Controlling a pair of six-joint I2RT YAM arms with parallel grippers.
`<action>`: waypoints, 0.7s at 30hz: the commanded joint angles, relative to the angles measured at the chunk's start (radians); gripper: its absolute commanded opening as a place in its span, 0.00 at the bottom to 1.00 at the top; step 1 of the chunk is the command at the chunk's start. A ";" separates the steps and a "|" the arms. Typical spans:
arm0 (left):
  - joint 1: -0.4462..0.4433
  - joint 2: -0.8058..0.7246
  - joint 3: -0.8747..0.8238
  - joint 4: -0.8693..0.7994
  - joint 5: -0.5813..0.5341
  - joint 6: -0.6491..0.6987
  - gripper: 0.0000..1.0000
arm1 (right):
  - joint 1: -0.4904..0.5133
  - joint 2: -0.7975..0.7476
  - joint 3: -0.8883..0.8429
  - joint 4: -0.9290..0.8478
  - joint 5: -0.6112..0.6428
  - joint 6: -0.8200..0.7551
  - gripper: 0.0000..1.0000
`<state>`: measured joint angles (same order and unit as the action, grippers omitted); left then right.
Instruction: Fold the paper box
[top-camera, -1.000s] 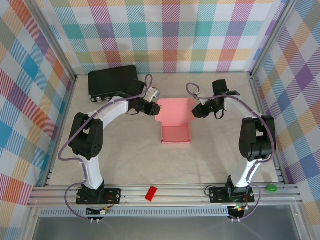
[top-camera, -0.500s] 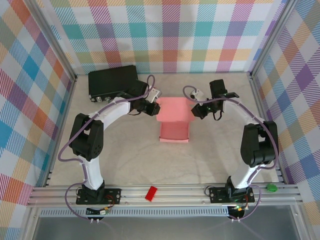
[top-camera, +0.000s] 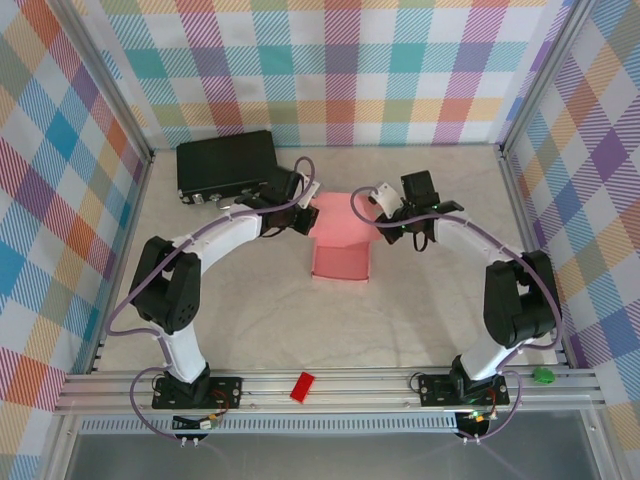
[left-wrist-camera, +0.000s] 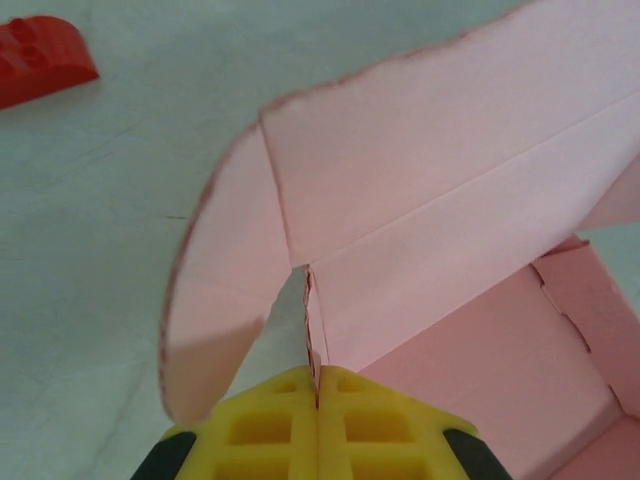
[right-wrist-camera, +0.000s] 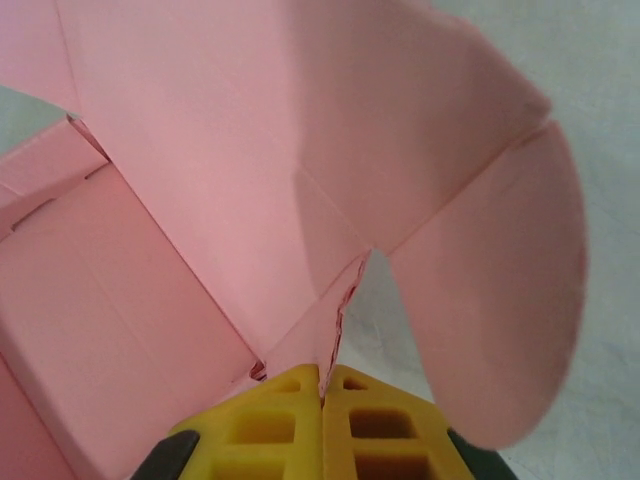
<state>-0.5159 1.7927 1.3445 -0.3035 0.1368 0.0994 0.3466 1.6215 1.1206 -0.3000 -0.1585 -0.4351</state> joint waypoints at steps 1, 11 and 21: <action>-0.024 -0.065 -0.041 0.113 -0.067 -0.045 0.05 | 0.043 -0.039 -0.035 0.099 0.075 0.031 0.07; -0.044 -0.121 -0.143 0.216 -0.115 -0.138 0.04 | 0.109 -0.042 -0.049 0.144 0.219 0.148 0.09; -0.054 -0.138 -0.207 0.284 -0.146 -0.194 0.04 | 0.145 -0.018 0.006 0.073 0.256 0.292 0.10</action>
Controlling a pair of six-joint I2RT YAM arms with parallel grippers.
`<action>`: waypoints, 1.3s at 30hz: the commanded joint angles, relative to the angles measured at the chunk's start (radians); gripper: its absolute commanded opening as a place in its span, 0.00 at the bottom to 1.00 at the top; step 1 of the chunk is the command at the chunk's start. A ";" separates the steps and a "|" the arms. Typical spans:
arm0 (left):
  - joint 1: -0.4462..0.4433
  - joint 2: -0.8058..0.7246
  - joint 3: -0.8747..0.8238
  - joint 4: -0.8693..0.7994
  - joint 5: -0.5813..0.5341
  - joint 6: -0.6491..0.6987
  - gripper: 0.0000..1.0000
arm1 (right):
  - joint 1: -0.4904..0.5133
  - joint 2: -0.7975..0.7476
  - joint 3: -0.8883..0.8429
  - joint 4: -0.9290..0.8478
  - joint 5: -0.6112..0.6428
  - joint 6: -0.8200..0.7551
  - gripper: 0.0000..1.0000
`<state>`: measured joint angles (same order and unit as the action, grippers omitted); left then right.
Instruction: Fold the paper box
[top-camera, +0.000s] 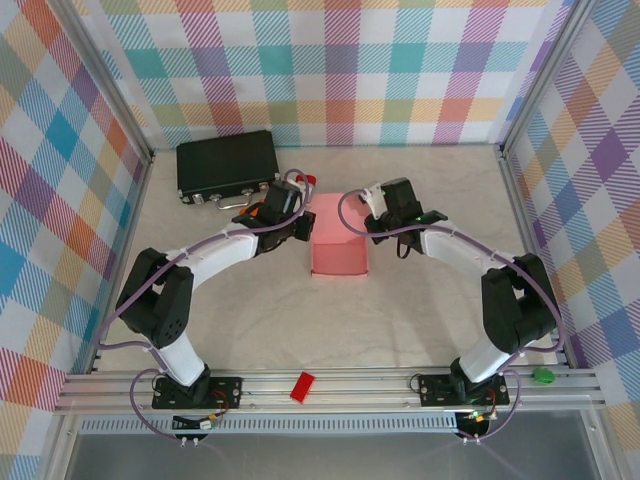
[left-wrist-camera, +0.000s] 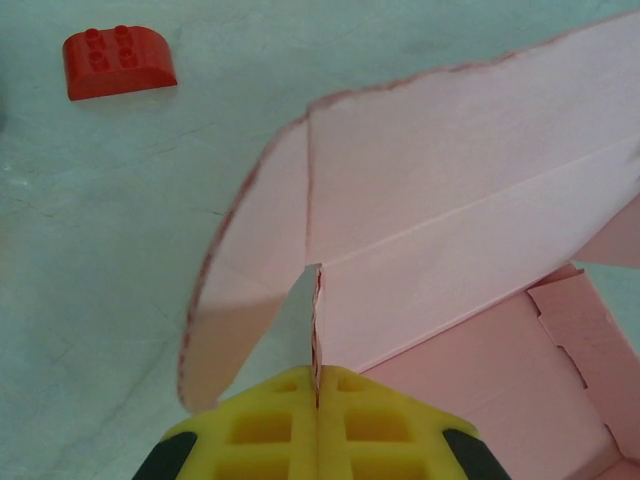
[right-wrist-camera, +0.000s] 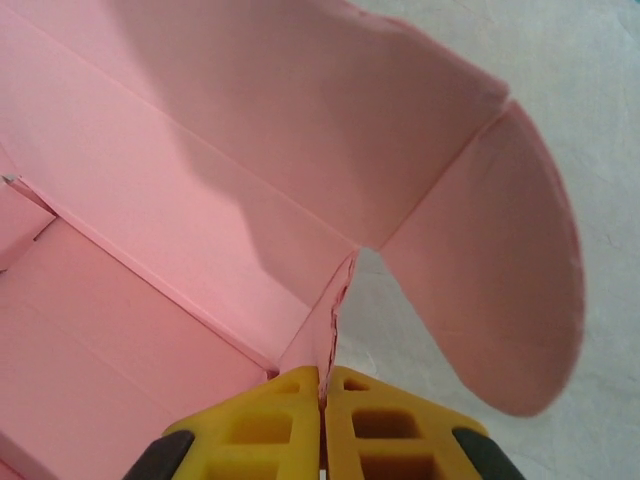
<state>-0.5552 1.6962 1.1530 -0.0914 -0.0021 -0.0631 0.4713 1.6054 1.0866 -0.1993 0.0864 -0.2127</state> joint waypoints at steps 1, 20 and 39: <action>-0.015 -0.042 -0.019 0.075 -0.009 -0.037 0.04 | 0.025 0.000 0.045 -0.032 0.014 0.080 0.10; -0.028 -0.072 -0.090 0.153 -0.064 -0.107 0.03 | 0.075 0.007 0.021 -0.010 0.127 0.242 0.17; -0.029 -0.077 -0.102 0.165 -0.088 -0.127 0.02 | 0.102 -0.012 -0.005 -0.025 0.247 0.351 0.18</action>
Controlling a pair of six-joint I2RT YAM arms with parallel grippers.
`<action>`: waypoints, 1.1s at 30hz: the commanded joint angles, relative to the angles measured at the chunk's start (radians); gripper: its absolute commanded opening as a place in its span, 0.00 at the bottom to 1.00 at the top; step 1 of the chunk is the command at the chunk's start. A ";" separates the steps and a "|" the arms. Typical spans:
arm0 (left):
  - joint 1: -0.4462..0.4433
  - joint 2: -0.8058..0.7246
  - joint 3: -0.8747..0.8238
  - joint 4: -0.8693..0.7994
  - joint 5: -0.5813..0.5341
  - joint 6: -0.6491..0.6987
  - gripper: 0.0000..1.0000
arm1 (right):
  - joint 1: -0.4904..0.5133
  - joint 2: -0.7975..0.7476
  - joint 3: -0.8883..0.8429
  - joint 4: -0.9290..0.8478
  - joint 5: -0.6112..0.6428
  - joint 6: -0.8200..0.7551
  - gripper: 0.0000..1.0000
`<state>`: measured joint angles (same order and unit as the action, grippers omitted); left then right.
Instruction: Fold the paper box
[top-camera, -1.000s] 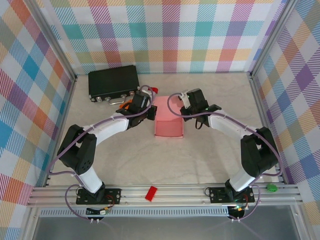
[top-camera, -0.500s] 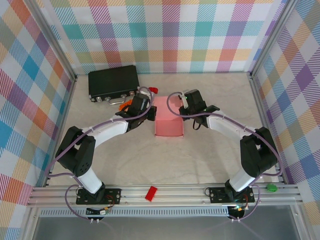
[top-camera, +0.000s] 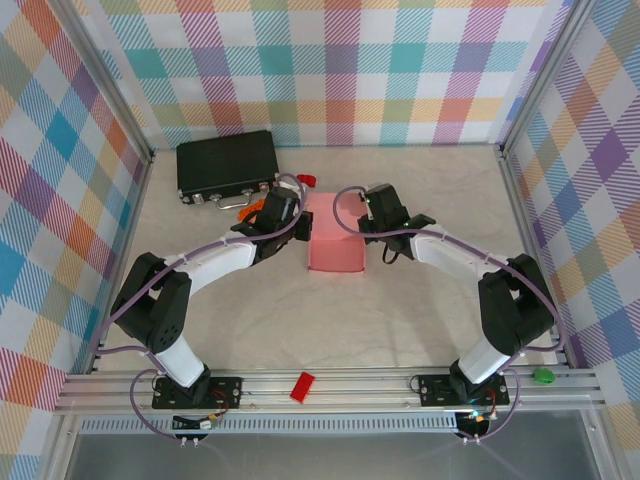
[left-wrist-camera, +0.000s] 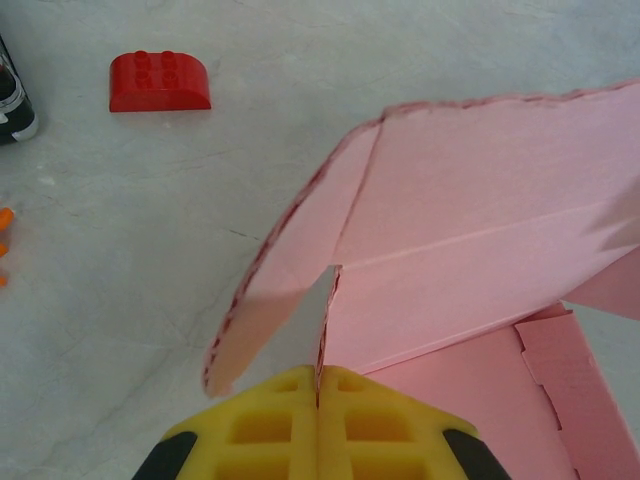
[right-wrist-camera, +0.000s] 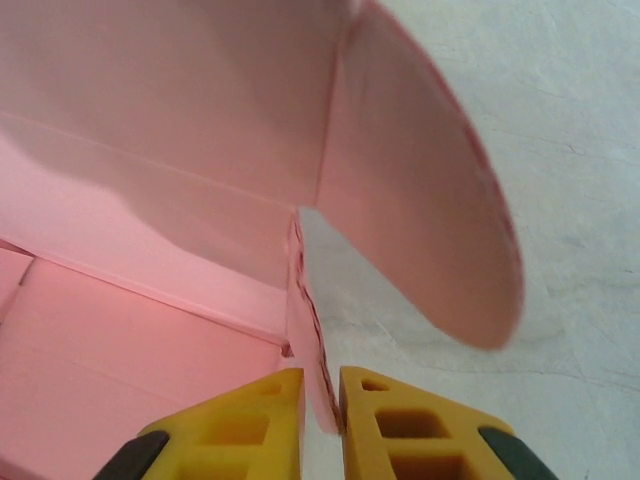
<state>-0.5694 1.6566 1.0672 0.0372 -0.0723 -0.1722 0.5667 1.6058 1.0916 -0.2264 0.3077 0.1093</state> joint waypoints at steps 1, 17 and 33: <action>-0.015 -0.037 -0.016 0.036 -0.017 -0.018 0.02 | 0.009 -0.012 -0.010 -0.004 0.023 0.030 0.17; -0.017 -0.044 -0.036 0.071 0.003 -0.071 0.02 | 0.042 -0.014 -0.021 0.026 -0.001 0.084 0.05; -0.042 -0.078 -0.155 0.220 -0.051 -0.119 0.00 | 0.108 -0.092 -0.180 0.233 0.107 0.160 0.04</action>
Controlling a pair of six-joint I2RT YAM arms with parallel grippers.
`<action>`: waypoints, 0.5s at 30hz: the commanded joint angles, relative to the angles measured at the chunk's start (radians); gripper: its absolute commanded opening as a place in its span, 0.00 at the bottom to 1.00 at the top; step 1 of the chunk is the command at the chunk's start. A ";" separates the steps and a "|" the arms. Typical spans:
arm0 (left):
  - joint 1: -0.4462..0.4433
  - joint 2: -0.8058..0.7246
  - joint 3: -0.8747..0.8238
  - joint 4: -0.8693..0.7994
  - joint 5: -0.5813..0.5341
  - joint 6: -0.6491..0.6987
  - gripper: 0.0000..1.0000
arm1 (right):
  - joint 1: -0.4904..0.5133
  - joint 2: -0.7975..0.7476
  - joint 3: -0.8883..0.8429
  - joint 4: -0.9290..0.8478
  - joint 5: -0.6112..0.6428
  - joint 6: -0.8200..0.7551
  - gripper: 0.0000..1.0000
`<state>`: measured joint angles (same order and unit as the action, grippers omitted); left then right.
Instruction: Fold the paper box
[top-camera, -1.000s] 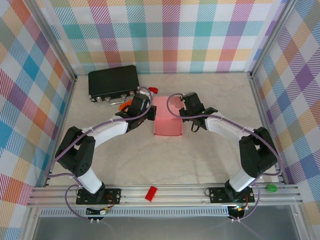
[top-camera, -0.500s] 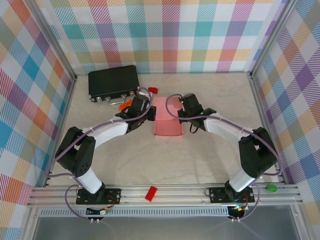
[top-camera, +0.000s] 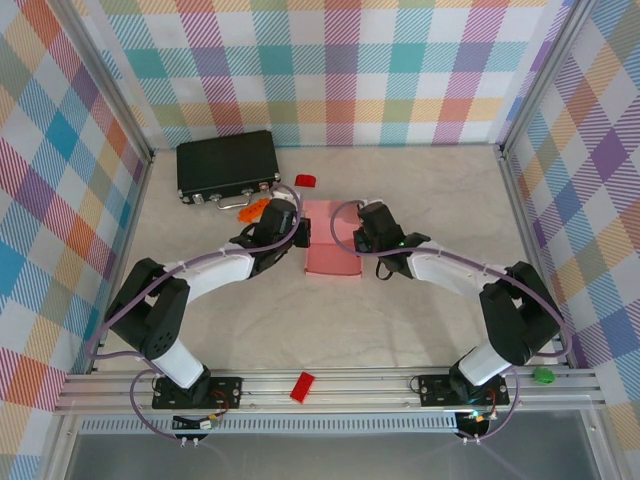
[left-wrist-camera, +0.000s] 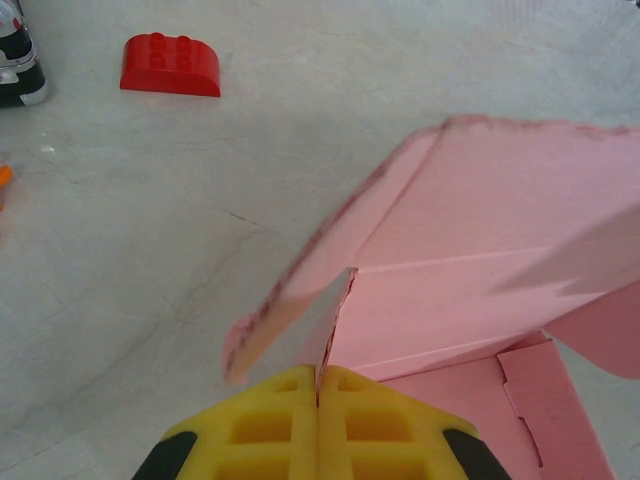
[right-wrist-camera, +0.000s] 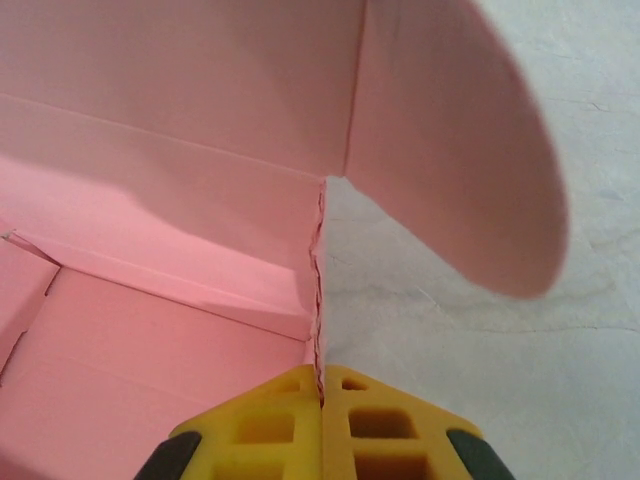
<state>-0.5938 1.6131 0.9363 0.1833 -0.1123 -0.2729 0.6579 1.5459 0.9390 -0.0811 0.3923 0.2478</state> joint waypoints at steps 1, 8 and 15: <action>-0.021 -0.035 -0.029 0.087 -0.013 -0.021 0.00 | 0.021 -0.037 -0.038 0.101 0.028 0.025 0.04; -0.044 -0.029 -0.069 0.167 -0.041 -0.021 0.01 | 0.039 -0.034 -0.069 0.150 0.054 0.049 0.05; -0.057 -0.033 -0.117 0.218 -0.071 -0.020 0.00 | 0.058 -0.029 -0.083 0.162 0.101 0.097 0.06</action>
<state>-0.6285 1.6081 0.8467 0.3424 -0.1787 -0.2768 0.6979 1.5303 0.8734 0.0246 0.4763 0.3016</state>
